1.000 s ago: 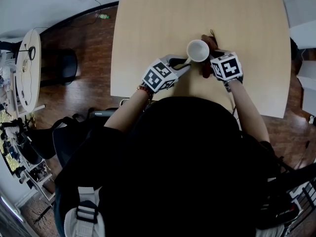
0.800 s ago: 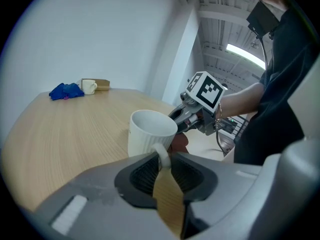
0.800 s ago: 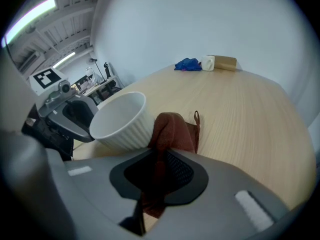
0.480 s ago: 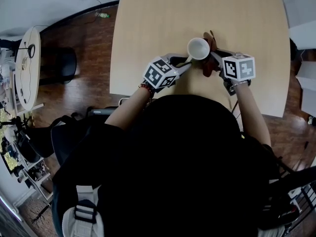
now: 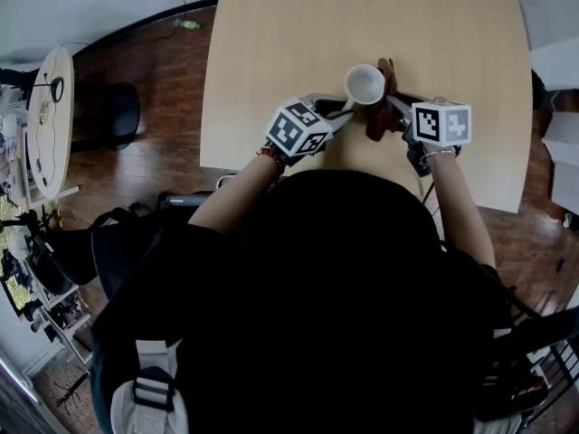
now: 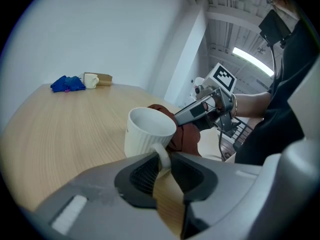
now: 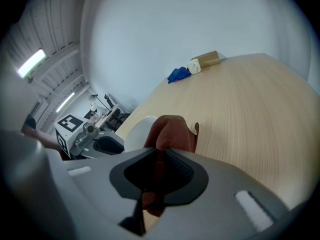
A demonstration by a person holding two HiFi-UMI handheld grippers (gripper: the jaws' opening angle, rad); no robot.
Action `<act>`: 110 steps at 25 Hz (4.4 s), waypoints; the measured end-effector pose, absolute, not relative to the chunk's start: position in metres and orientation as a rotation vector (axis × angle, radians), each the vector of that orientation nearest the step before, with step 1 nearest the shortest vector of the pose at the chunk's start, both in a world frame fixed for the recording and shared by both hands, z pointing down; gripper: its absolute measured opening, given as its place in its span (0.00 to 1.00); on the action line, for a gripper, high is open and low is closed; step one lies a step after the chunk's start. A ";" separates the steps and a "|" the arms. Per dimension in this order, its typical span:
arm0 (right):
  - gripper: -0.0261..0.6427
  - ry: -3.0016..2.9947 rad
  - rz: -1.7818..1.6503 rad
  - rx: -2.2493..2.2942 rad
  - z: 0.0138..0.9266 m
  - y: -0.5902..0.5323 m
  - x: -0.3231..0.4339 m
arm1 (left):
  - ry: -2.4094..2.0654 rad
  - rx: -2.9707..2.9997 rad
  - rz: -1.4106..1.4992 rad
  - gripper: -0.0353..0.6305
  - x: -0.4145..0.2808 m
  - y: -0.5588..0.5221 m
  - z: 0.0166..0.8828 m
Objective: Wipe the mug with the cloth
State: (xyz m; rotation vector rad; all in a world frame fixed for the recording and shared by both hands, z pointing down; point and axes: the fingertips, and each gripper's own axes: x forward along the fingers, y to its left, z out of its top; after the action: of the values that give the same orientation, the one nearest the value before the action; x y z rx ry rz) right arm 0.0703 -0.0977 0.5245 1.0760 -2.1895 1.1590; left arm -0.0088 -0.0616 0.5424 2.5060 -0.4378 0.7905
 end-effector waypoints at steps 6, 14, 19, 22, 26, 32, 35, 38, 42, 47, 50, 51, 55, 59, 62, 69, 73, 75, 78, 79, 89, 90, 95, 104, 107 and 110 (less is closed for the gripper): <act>0.11 -2.104 1.104 1.060 0.555 -0.105 0.068 | -0.429 2.509 0.818 0.19 -0.009 -0.065 0.543; 0.11 -2.029 1.142 1.115 0.580 -0.113 0.077 | -0.438 2.506 0.849 0.20 0.003 -0.064 0.545; 0.11 -2.118 1.242 1.158 0.556 -0.114 0.074 | -0.443 2.487 0.828 0.21 0.007 -0.067 0.545; 0.11 -2.168 1.280 1.169 0.540 -0.109 0.075 | -0.444 2.484 0.830 0.21 0.009 -0.068 0.544; 0.11 -2.244 1.333 1.171 0.520 -0.101 0.074 | -0.430 2.476 0.827 0.21 0.015 -0.069 0.545; 0.11 -2.228 1.319 1.189 0.527 -0.102 0.075 | -0.401 2.471 0.816 0.21 0.025 -0.069 0.543; 0.11 -2.190 1.315 1.201 0.538 -0.102 0.075 | -0.391 2.465 0.812 0.21 0.026 -0.068 0.543; 0.11 -2.152 1.279 1.206 0.550 -0.101 0.073 | -0.384 2.460 0.810 0.21 0.026 -0.067 0.543; 0.11 -2.113 1.262 1.219 0.565 -0.102 0.074 | -0.370 2.456 0.812 0.21 0.031 -0.067 0.542; 0.11 -2.091 1.230 1.215 0.573 -0.101 0.074 | -0.361 2.449 0.810 0.21 0.033 -0.066 0.543; 0.11 -2.111 1.244 1.215 0.566 -0.100 0.074 | -0.358 2.443 0.806 0.21 0.035 -0.066 0.543; 0.11 -2.128 1.250 1.213 0.561 -0.099 0.074 | -0.357 2.441 0.806 0.21 0.036 -0.066 0.543; 0.11 -2.223 1.254 1.190 0.535 -0.095 0.073 | -0.349 2.430 0.805 0.21 0.042 -0.067 0.542; 0.11 -2.290 1.214 1.165 0.515 -0.089 0.077 | -0.322 2.423 0.804 0.21 0.049 -0.065 0.540; 0.11 -2.286 1.158 1.152 0.515 -0.089 0.079 | -0.308 2.417 0.802 0.21 0.053 -0.064 0.541; 0.11 -2.224 1.064 1.138 0.541 -0.093 0.079 | -0.282 2.368 0.742 0.20 0.063 -0.063 0.541; 0.11 -2.205 1.045 1.131 0.557 -0.097 0.083 | -0.278 2.333 0.691 0.19 0.069 -0.064 0.538; 0.11 -2.181 1.057 1.114 0.566 -0.100 0.083 | -0.278 2.310 0.673 0.18 0.071 -0.064 0.539; 0.11 -2.149 1.063 1.086 0.573 -0.103 0.083 | -0.289 2.304 0.662 0.16 0.073 -0.065 0.539; 0.11 -2.139 1.054 1.080 0.574 -0.103 0.084 | -0.296 2.307 0.657 0.16 0.074 -0.065 0.538; 0.11 -2.141 0.936 1.083 0.576 -0.102 0.090 | -0.298 2.379 0.717 0.16 0.073 -0.062 0.543; 0.11 -2.146 0.934 1.087 0.574 -0.101 0.091 | -0.292 2.384 0.724 0.16 0.072 -0.061 0.544; 0.11 -2.139 0.837 1.109 0.553 -0.099 0.107 | -0.288 2.423 0.775 0.16 0.063 -0.056 0.545; 0.11 -2.047 0.590 0.996 0.520 -0.081 0.138 | -0.323 2.478 0.820 0.16 0.035 -0.052 0.543; 0.11 -1.980 0.508 0.895 0.533 -0.073 0.129 | -0.362 2.477 0.818 0.16 0.021 -0.053 0.543; 0.11 -1.883 0.409 0.796 0.562 -0.065 0.120 | -0.404 2.479 0.816 0.16 0.007 -0.057 0.543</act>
State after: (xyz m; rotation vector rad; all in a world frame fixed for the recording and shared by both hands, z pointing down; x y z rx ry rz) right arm 0.1202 -0.0650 0.5620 0.7957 -1.8833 0.4095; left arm 0.0071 -0.0565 0.5429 2.4792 -0.4040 0.8163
